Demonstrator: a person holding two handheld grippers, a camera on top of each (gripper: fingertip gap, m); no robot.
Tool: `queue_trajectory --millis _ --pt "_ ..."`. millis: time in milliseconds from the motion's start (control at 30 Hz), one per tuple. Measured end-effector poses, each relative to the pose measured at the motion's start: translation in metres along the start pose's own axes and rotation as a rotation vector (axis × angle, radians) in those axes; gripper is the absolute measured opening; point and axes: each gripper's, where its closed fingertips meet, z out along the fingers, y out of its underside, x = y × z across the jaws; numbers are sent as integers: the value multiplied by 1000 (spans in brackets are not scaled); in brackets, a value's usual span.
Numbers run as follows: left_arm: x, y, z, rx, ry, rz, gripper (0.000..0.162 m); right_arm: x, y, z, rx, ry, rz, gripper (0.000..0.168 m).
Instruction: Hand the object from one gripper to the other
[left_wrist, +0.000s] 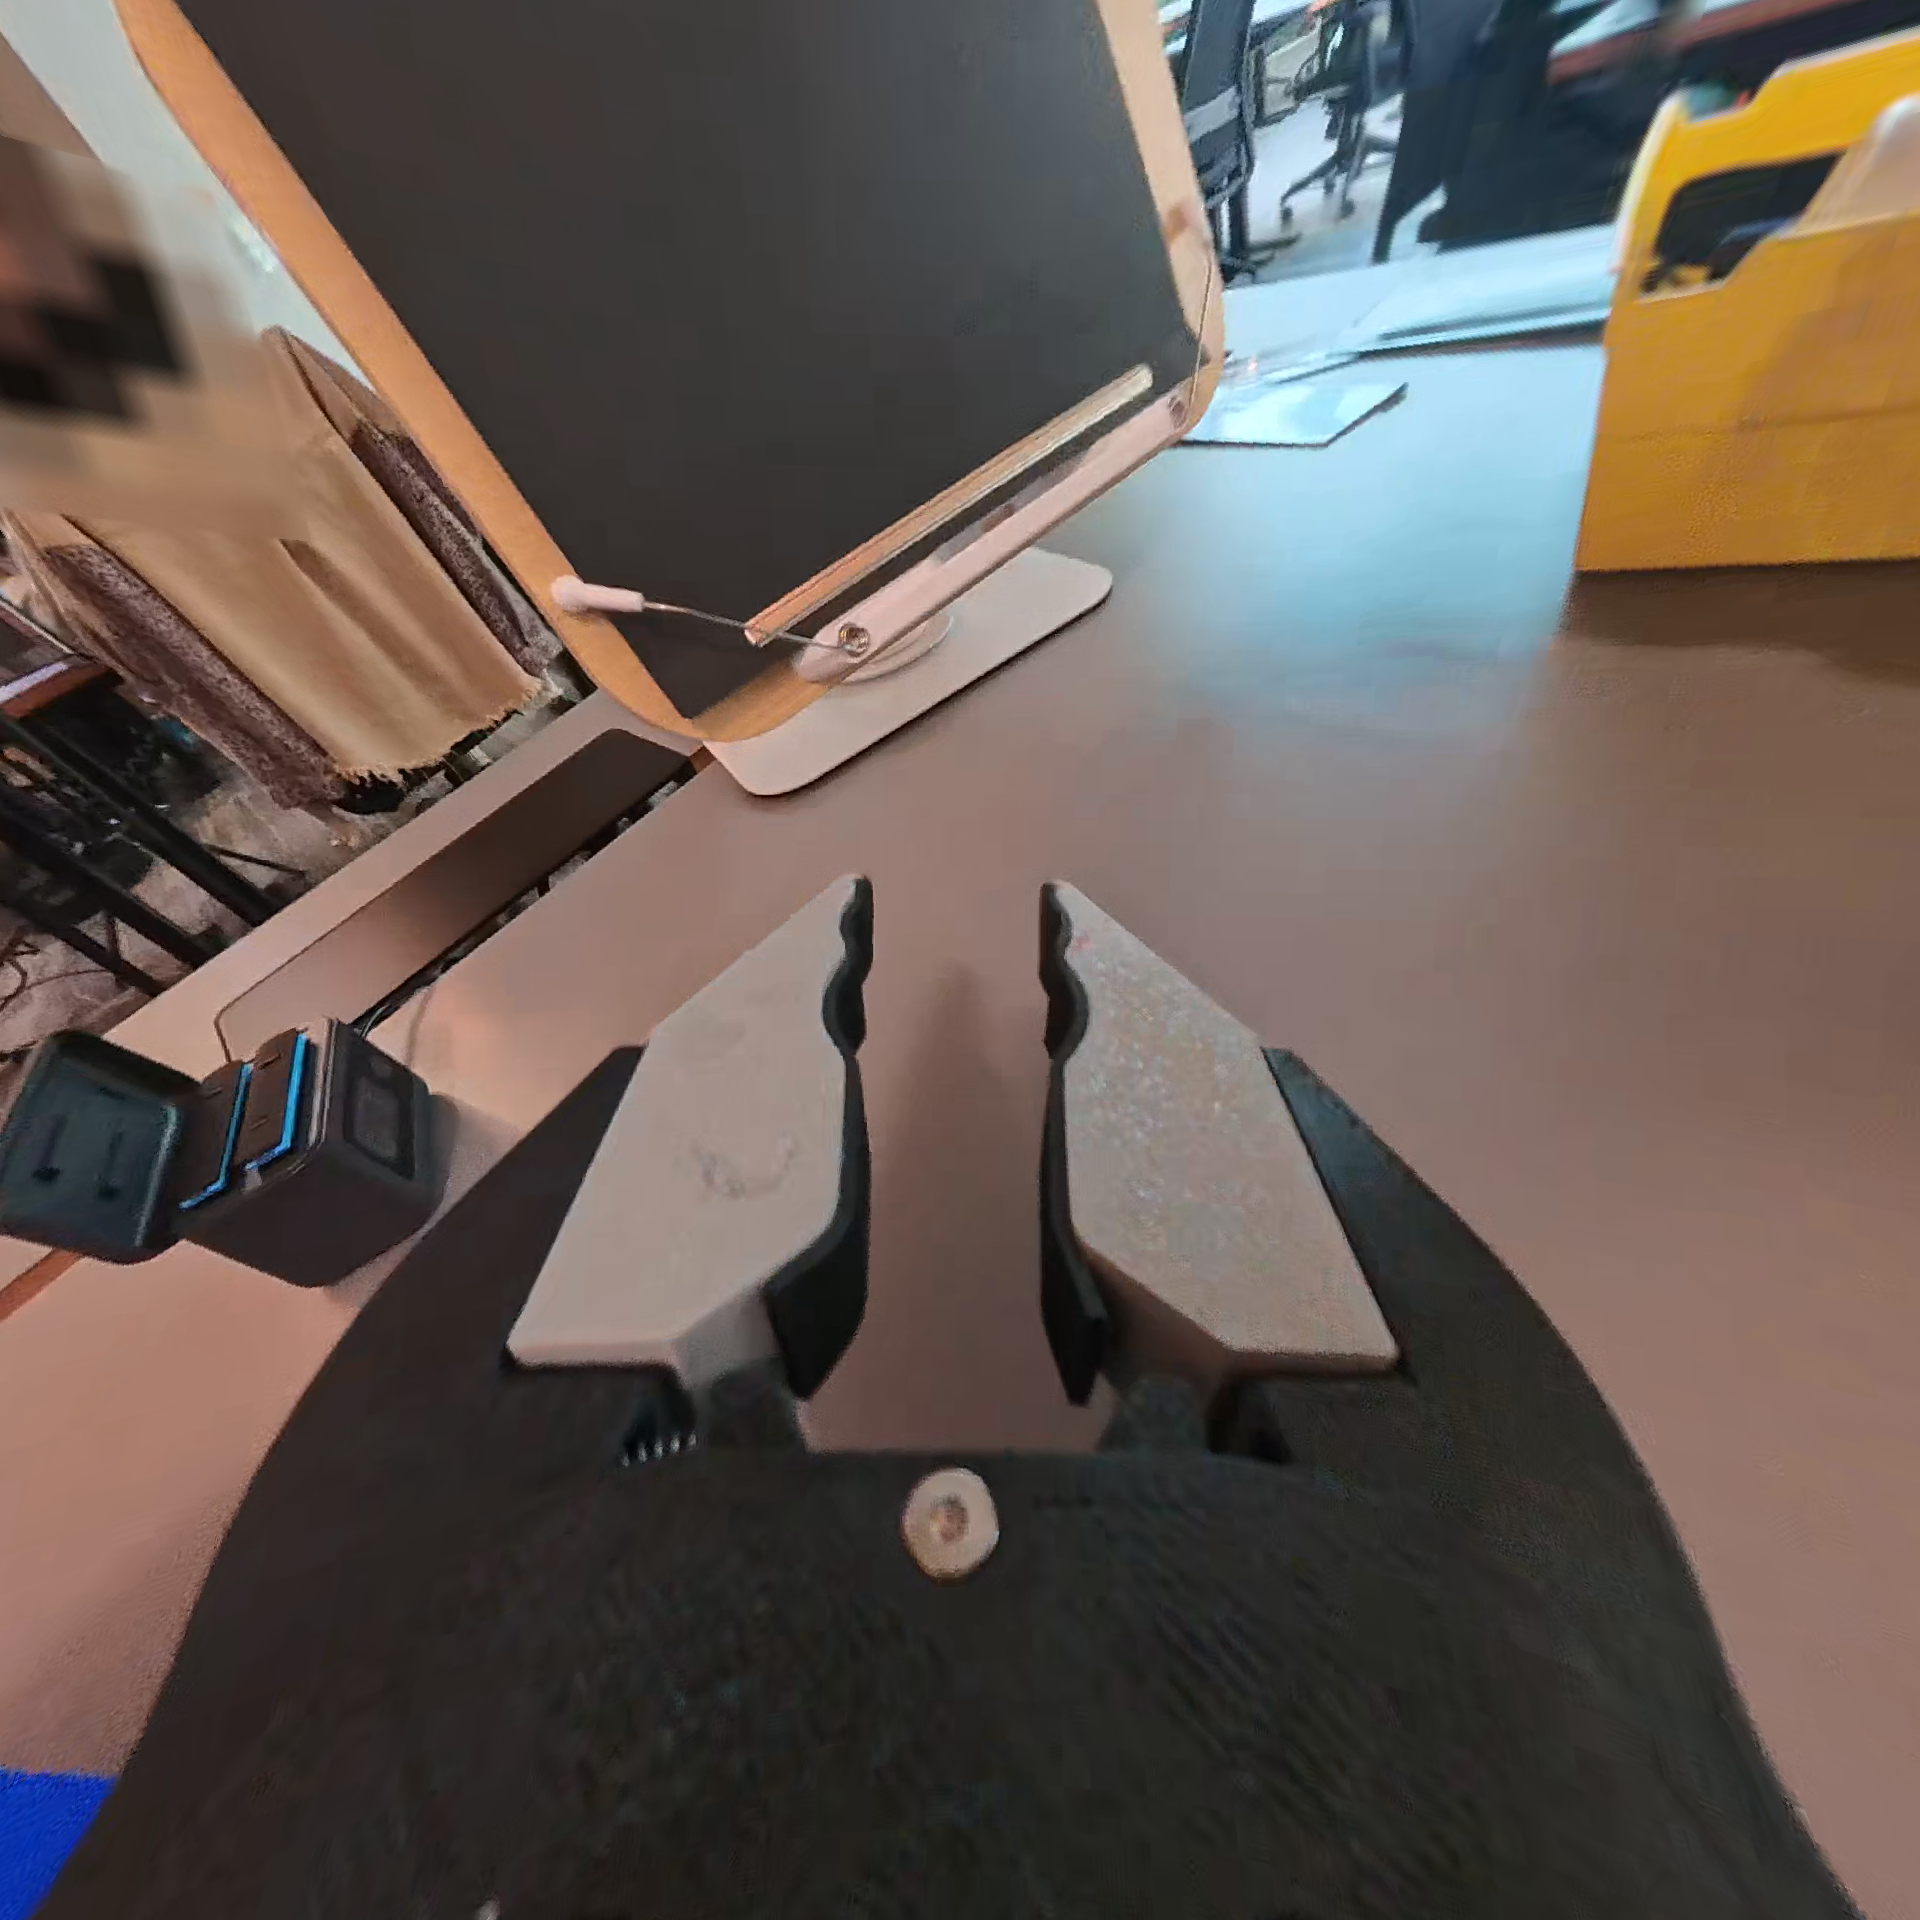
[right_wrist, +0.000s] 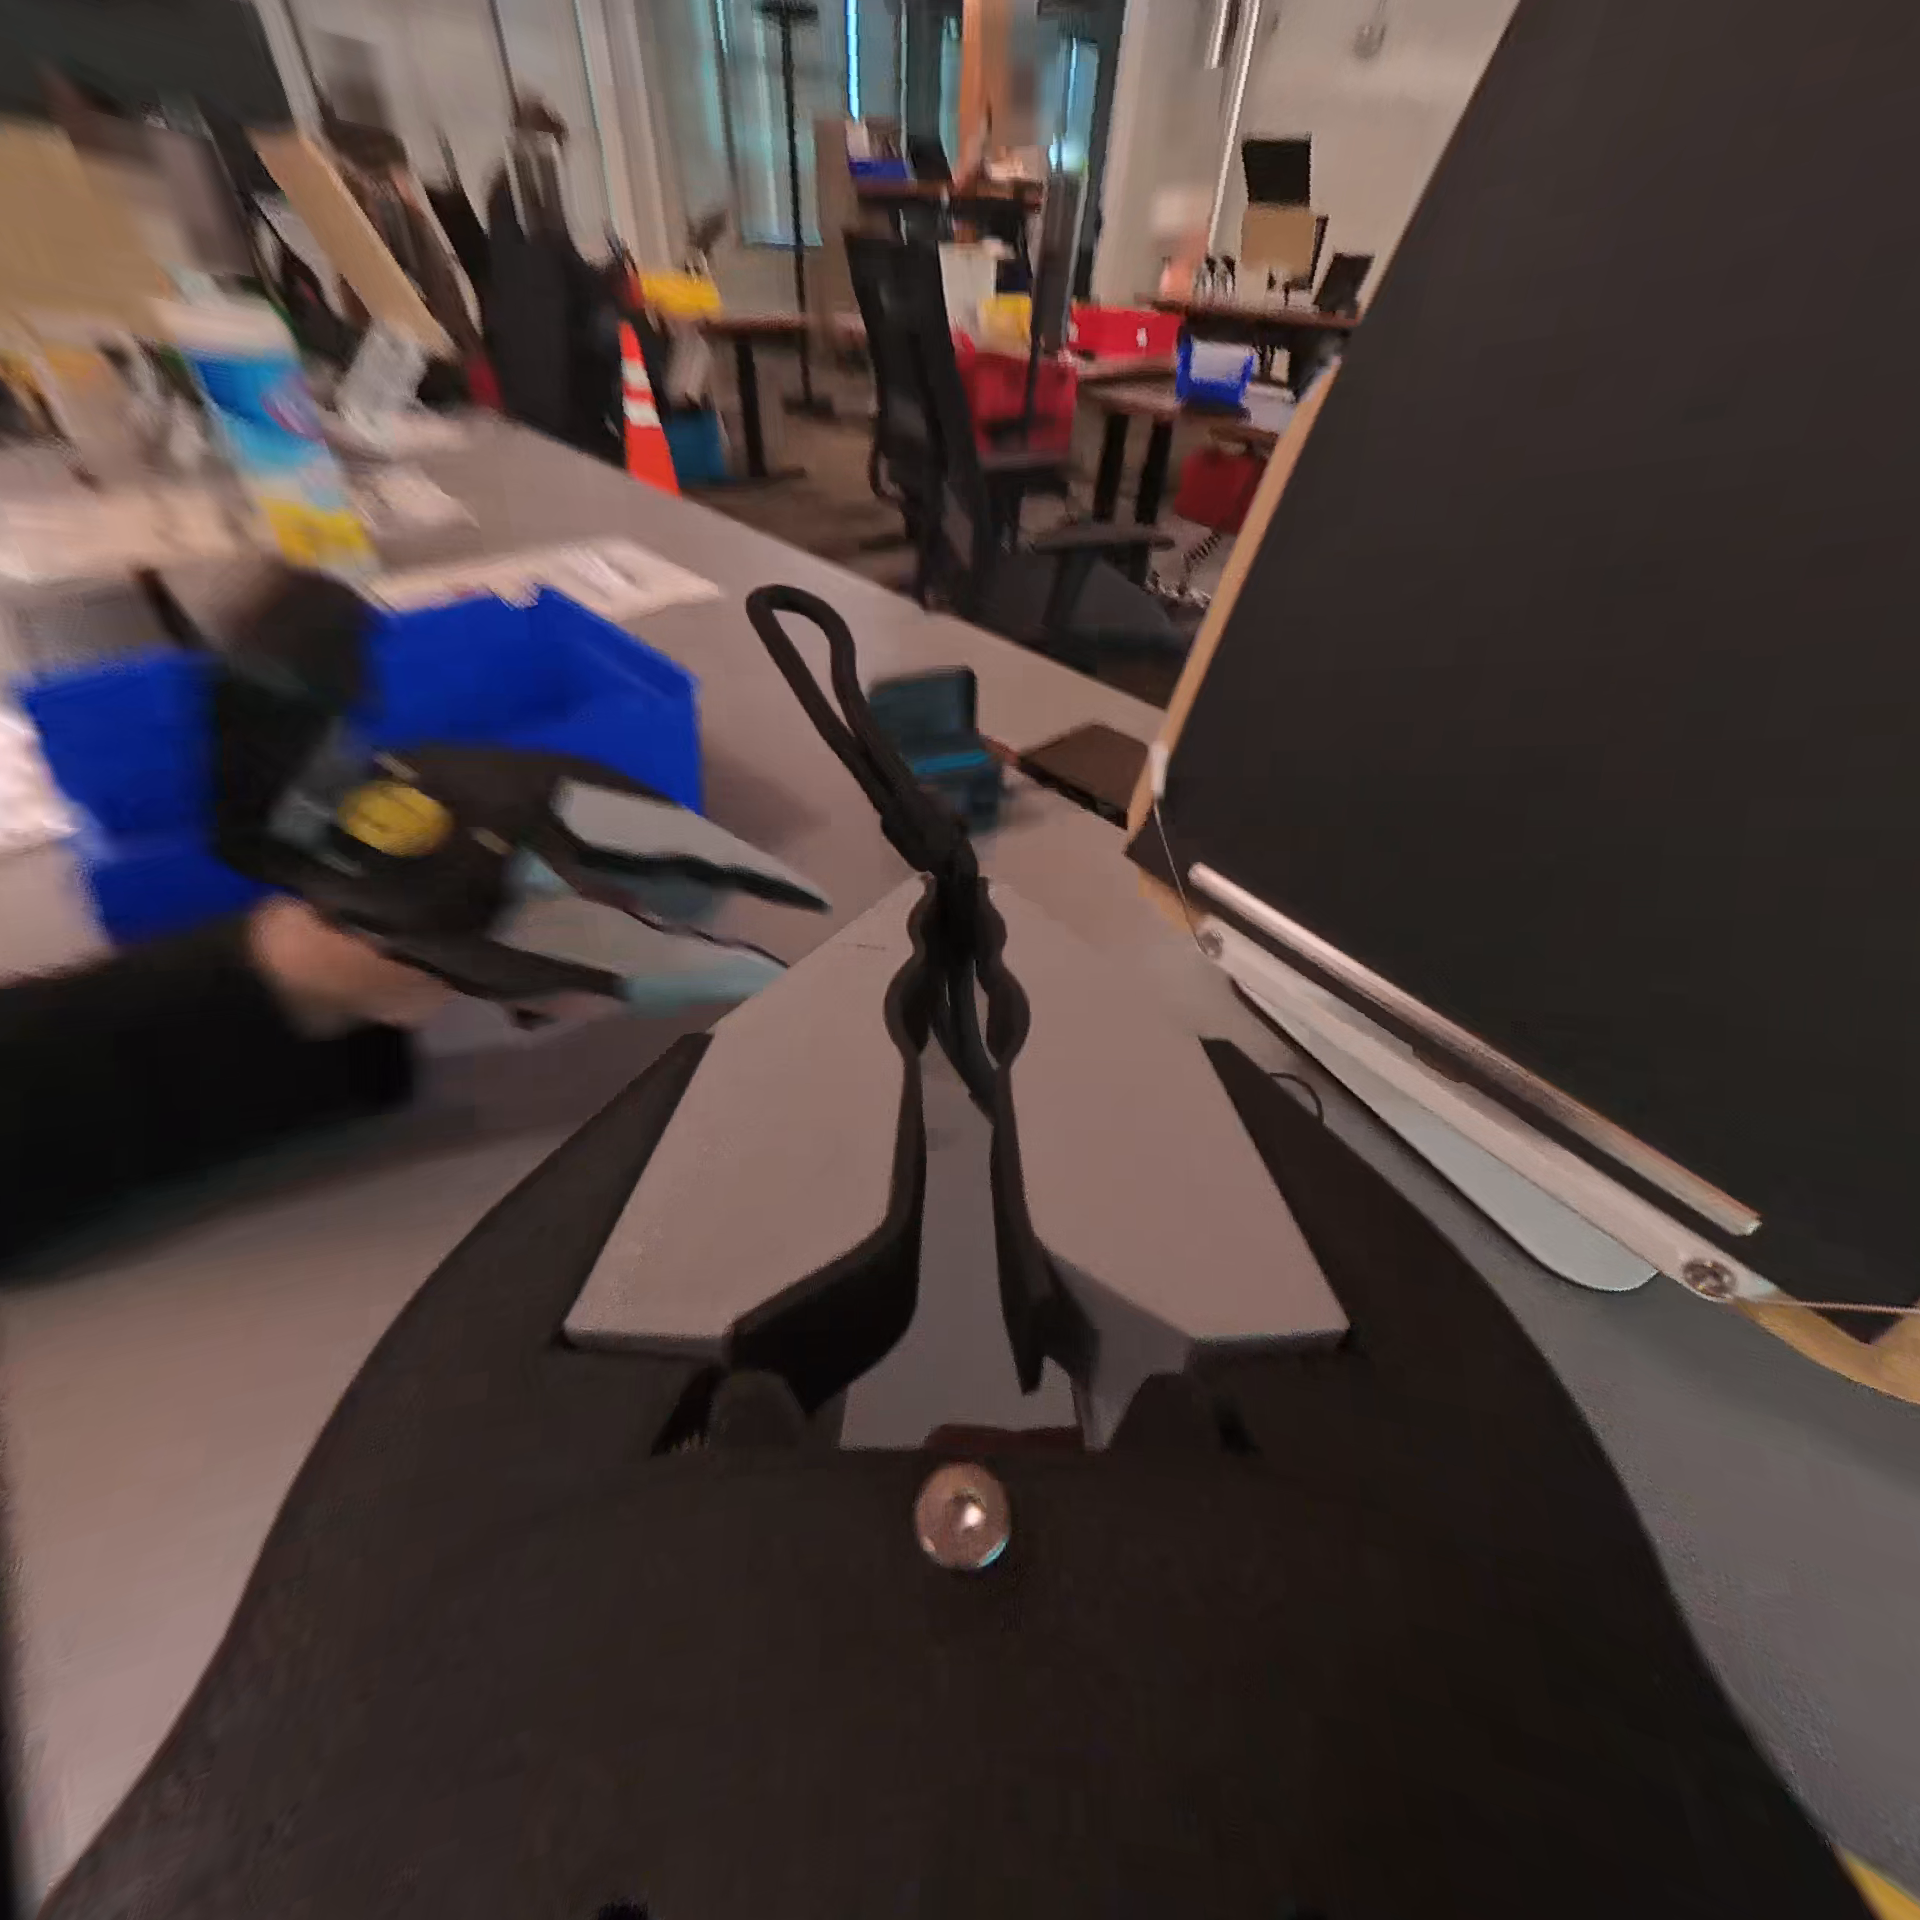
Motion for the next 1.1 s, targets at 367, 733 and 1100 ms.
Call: queue_trajectory --millis 367,733,1100 --pt "12 18 13 -87 -52 198 23 166 6 -213 -398 485 105 2" --pt "12 20 14 -98 -57 177 25 201 95 -219 -644 543 360 42" --pt "9 18 14 -84 -86 167 24 -11 23 -10 -215 -117 272 80"
